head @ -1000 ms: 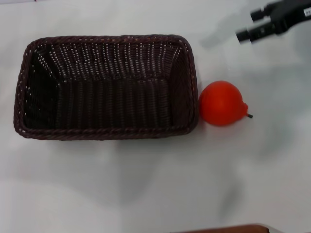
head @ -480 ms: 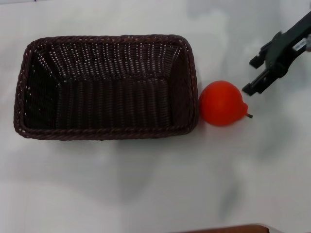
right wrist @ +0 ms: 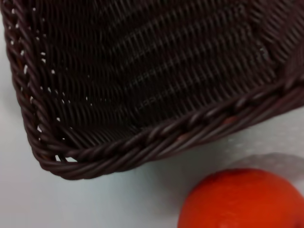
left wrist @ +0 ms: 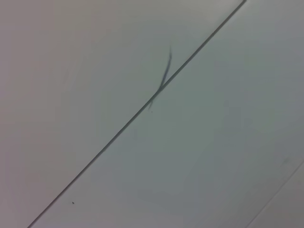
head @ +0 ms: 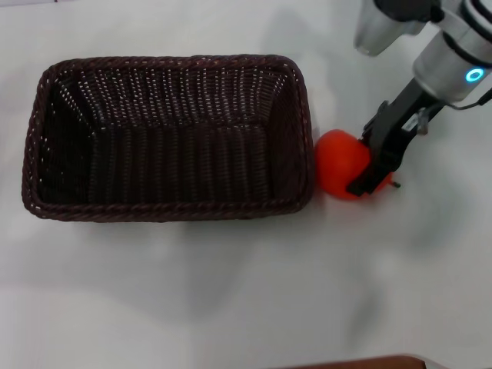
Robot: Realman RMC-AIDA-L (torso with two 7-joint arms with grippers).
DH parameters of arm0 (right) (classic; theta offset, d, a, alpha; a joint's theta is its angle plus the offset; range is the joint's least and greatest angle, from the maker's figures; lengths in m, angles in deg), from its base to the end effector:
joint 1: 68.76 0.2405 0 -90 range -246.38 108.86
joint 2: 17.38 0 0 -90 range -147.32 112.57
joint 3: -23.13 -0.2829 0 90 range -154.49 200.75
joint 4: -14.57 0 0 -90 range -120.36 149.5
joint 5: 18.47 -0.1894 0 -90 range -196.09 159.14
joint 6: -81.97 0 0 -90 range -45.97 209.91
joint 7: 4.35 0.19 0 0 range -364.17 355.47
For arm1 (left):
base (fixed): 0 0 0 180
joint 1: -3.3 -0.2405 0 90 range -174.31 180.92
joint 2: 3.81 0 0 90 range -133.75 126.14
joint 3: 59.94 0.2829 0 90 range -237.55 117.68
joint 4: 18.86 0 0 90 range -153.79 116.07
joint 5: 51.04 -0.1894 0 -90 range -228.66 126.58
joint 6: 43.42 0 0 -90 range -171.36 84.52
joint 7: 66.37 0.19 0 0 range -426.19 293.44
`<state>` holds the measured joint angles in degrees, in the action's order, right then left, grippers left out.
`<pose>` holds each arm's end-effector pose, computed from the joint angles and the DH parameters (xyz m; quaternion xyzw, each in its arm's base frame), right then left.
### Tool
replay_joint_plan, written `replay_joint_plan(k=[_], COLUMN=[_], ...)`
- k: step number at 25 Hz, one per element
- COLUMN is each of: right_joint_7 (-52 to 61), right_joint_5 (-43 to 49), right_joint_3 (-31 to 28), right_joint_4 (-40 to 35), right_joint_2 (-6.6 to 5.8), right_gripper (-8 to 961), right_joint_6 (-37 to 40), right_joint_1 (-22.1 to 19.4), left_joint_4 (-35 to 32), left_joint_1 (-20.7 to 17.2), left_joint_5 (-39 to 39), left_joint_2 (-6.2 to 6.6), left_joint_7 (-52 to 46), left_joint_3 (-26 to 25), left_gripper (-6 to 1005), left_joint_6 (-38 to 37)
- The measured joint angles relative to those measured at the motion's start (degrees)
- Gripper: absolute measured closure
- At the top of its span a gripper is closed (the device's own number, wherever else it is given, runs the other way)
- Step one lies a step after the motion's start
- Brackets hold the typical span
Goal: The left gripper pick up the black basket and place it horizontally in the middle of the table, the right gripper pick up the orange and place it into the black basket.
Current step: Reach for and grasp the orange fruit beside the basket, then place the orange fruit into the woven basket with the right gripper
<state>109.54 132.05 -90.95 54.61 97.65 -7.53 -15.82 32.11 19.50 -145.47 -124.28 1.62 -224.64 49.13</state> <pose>0.2426 0.3789 -0.0648 0.1983 0.9520 0.0089 0.2331 -0.3147 0.3176 0.0996 -0.6726 -0.4512 -0.5024 0.3028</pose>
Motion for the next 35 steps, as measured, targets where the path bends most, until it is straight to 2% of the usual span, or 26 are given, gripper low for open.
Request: replay_joint_plan(k=[3, 7, 12, 15, 18, 21, 25, 28, 31, 35], right_joint_7=[-0.4, -0.4, -0.4, -0.4, -0.5, -1.6, -3.2, -4.9, -8.2, -12.7], right_joint_5=[0.1, 0.0, 0.0, 0.0, -0.1, -1.7, -10.0, -20.9, -34.4, -47.0], right_joint_3=[-0.4, -0.6, -0.9, -1.5, -4.3, -10.9, -20.0, -22.5, -22.4, -18.4], right_joint_4=[-0.2, 0.1, 0.2, 0.2, 1.3, 5.2, 9.5, 10.7, 10.5, 8.8], right_joint_2=[0.44, 0.34, 0.12, -0.29, -1.13, -1.94, -3.27, -3.62, -3.00, -1.04], right_gripper=[162, 174, 406, 449, 484, 503, 529, 550, 571, 610], right_joint_6=[0.3, 0.1, -0.3, -1.0, -1.3, -1.2, -0.4, -0.3, -1.1, -3.0], right_joint_1=[0.2, 0.1, -0.3, -0.6, -1.5, -3.8, -6.7, -8.7, -10.4, -10.8], left_joint_4=[-0.7, -0.8, -0.8, -0.8, -0.8, -0.8, -0.8, -0.8, -0.8, -0.8], left_joint_1=[0.1, 0.1, -0.2, -0.3, -0.4, -0.5, -0.6, -0.6, -0.4, -0.2], left_joint_5=[0.0, -0.2, -0.3, -0.3, -0.3, -0.1, 0.0, 0.0, -0.1, -0.3], left_joint_2=[0.28, 0.34, 0.33, 0.33, 0.33, 0.33, 0.38, 0.50, 0.61, 0.66], left_joint_7=[0.0, 0.0, 0.0, 0.0, 0.0, 0.0, 0.0, 0.0, 0.0, 0.1], left_joint_3=[0.0, 0.1, 0.2, 0.2, 0.1, 0.1, 0.1, 0.1, 0.1, 0.2], left_gripper=[126, 129, 133, 134, 134, 134, 133, 133, 133, 133], left_joint_6=[0.0, 0.4, 0.6, 1.1, 1.7, 2.0, 2.3, 2.3, 2.3, 2.4])
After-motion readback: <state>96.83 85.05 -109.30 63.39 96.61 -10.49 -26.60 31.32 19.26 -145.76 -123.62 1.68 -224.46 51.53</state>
